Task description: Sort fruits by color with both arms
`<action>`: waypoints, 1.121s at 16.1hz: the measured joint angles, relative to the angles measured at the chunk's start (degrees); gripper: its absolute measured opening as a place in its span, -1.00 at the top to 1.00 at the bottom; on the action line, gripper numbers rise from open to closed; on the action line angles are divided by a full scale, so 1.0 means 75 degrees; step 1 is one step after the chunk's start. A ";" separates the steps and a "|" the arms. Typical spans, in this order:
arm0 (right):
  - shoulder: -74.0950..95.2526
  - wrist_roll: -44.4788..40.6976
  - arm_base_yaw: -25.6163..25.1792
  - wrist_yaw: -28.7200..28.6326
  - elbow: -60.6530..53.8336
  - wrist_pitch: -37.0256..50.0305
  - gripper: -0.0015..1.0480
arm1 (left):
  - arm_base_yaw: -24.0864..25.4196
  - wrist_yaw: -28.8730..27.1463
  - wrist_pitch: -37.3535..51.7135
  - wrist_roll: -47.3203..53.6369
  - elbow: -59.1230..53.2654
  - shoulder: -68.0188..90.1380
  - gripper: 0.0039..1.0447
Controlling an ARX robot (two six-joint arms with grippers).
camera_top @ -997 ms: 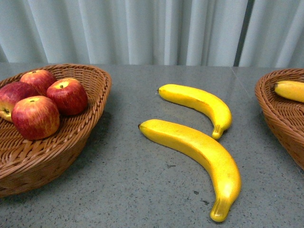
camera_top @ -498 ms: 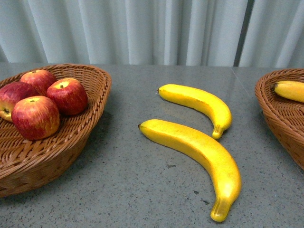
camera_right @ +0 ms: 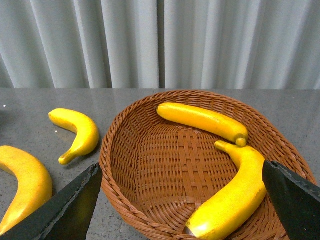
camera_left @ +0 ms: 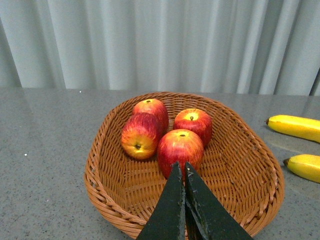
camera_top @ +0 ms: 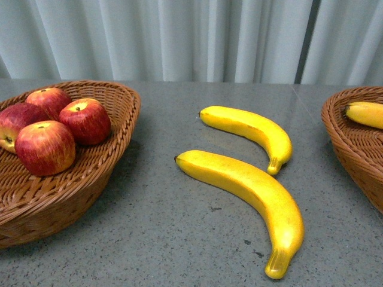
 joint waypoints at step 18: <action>0.0000 0.0003 0.0000 0.0003 0.0000 0.0000 -0.87 | 0.0009 0.0000 -0.1349 -0.0012 0.0003 -0.1230 -0.64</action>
